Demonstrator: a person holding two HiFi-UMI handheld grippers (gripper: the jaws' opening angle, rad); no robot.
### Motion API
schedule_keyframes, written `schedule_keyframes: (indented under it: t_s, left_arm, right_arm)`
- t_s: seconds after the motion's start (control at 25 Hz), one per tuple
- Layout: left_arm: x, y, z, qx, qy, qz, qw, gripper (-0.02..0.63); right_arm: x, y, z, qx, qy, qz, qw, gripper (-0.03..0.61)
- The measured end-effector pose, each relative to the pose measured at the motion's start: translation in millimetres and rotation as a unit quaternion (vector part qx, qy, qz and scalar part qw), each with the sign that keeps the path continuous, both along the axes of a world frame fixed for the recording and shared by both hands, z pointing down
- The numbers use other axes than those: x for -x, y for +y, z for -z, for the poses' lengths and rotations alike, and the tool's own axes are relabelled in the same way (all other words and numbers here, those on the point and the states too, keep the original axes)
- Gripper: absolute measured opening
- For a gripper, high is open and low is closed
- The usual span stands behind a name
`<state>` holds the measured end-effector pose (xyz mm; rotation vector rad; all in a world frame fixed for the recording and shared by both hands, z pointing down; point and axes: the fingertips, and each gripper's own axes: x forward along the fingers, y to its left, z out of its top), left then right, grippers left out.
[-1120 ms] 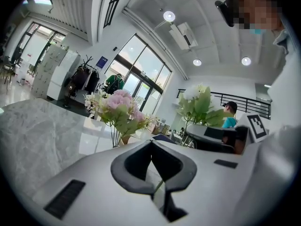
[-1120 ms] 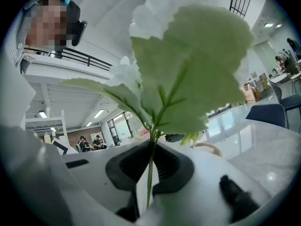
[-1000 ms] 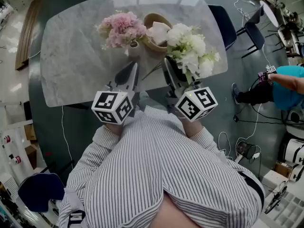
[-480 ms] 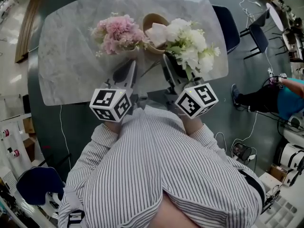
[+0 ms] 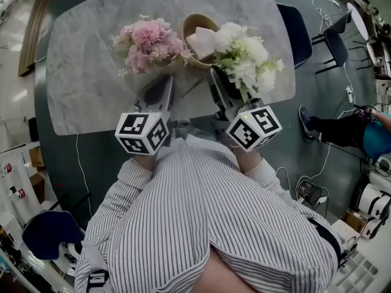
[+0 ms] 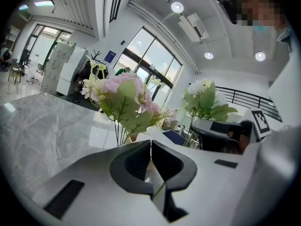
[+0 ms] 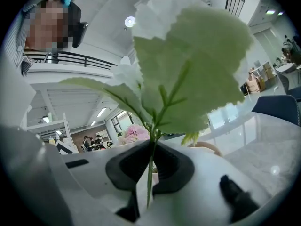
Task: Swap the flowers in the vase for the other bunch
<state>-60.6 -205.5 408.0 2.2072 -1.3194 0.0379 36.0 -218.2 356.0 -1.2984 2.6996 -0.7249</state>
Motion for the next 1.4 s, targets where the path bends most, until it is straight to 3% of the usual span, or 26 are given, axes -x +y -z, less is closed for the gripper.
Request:
schedule_keyframes:
  t_s: [0.28,0.44,0.68,0.84,1.4]
  left_arm:
    - [4,-4,-12,0.002,-0.025,0.019,0.9995,0.017]
    - [4,-9,-20,0.0,-0.024,0.026,0.9994,0.097]
    - [13,-22,-27,-0.039,-0.05,0.053,0.9966,0.134]
    - [18,-30,-46,-0.028,-0.064,0.063,0.9956,0.179]
    - [23,-60,-69,-0.023,-0.075,0.069,0.9945,0.183]
  right_arm:
    - [-4,-2,-11,0.016,-0.005,-0.003,1.0,0.023]
    - [-7,-4,-19,0.025,-0.005,-0.005,1.0,0.023]
    - [-9,-3,-31,0.039,-0.01,-0.008,0.999,0.023]
    - [-12,-4,-40,0.048,-0.011,-0.012,0.999,0.023]
    - [-15,-5,-62,0.074,-0.006,-0.018,0.997,0.023]
